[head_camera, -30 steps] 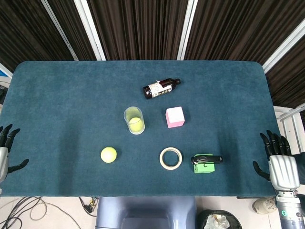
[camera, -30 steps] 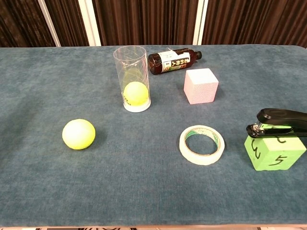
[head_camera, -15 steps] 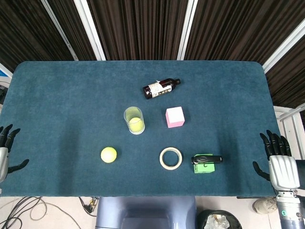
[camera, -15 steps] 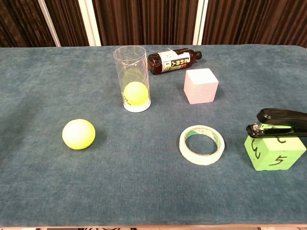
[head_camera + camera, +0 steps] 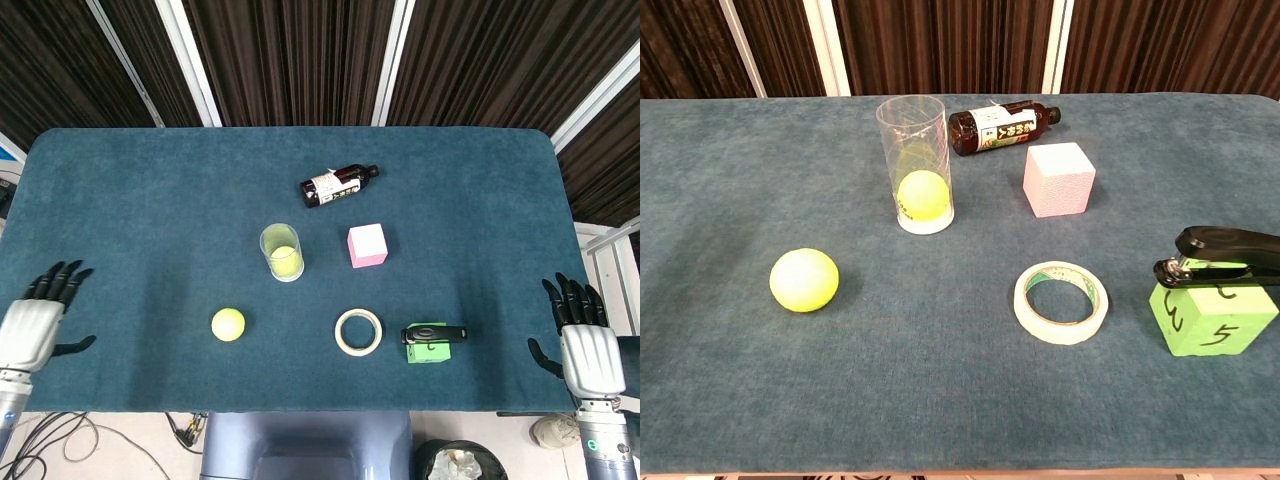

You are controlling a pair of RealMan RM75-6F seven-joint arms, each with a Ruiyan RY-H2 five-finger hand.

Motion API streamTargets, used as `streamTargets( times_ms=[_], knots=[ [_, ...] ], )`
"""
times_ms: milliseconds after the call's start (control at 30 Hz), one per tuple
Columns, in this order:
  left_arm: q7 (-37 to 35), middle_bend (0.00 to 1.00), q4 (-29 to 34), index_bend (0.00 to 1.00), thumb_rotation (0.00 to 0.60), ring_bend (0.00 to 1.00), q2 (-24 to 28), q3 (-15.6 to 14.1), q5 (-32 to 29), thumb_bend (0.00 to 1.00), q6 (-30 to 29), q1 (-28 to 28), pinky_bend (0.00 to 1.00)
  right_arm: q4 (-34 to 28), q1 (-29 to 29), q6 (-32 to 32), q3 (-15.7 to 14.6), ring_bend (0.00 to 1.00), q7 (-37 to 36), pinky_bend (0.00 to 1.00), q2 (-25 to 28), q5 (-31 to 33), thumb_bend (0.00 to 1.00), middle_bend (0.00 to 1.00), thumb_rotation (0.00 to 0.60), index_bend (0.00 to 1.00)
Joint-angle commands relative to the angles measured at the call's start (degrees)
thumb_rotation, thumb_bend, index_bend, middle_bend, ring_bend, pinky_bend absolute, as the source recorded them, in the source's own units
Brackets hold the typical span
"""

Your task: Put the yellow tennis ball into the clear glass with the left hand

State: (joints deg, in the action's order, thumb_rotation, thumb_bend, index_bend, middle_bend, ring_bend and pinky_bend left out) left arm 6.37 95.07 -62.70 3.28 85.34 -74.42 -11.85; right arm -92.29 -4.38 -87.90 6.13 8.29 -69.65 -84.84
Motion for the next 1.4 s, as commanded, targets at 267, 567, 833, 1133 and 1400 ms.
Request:
streamTargets(
  times_ms=[267, 567, 833, 1133, 1400],
  knots=[
    [2.8, 0.04, 5.2, 0.13, 0.600, 0.01, -0.4, 0.1, 2.5, 0.07, 12.5, -10.0, 0.16, -0.1, 0.1, -0.3, 0.2, 0.00, -0.3, 0.00, 0.2, 0.1, 0.35, 0.00, 0.600, 0.09],
    [12.7, 0.04, 6.4, 0.13, 0.600, 0.01, -6.6, 0.5, -2.6, 0.07, 21.6, -16.3, 0.17, -0.5, 0.4, -1.1, 0.5, 0.00, -1.1, 0.00, 0.8, 0.2, 0.35, 0.00, 0.600, 0.09],
    [18.2, 0.04, 3.9, 0.13, 0.600, 0.01, -12.6, 0.6, -8.3, 0.07, 25.5, -19.8, 0.18, -0.4, 0.5, -1.3, 0.7, 0.00, -1.4, 0.00, 1.0, 0.4, 0.35, 0.00, 0.600, 0.09],
    [24.9, 0.13, -1.1, 0.17, 0.600, 0.09, -19.5, -0.6, -10.1, 0.14, 26.0, -23.0, 0.32, -0.3, 0.6, -1.3, 0.8, 0.00, -1.6, 0.00, 1.0, 0.5, 0.35, 0.00, 0.600, 0.09],
    [27.1, 0.23, -1.6, 0.21, 0.600, 0.18, -19.9, -1.6, -12.5, 0.18, 25.1, -23.5, 0.39, -0.5, 0.7, -1.6, 1.0, 0.00, -2.0, 0.00, 1.3, 0.5, 0.35, 0.00, 0.600, 0.09]
  ],
)
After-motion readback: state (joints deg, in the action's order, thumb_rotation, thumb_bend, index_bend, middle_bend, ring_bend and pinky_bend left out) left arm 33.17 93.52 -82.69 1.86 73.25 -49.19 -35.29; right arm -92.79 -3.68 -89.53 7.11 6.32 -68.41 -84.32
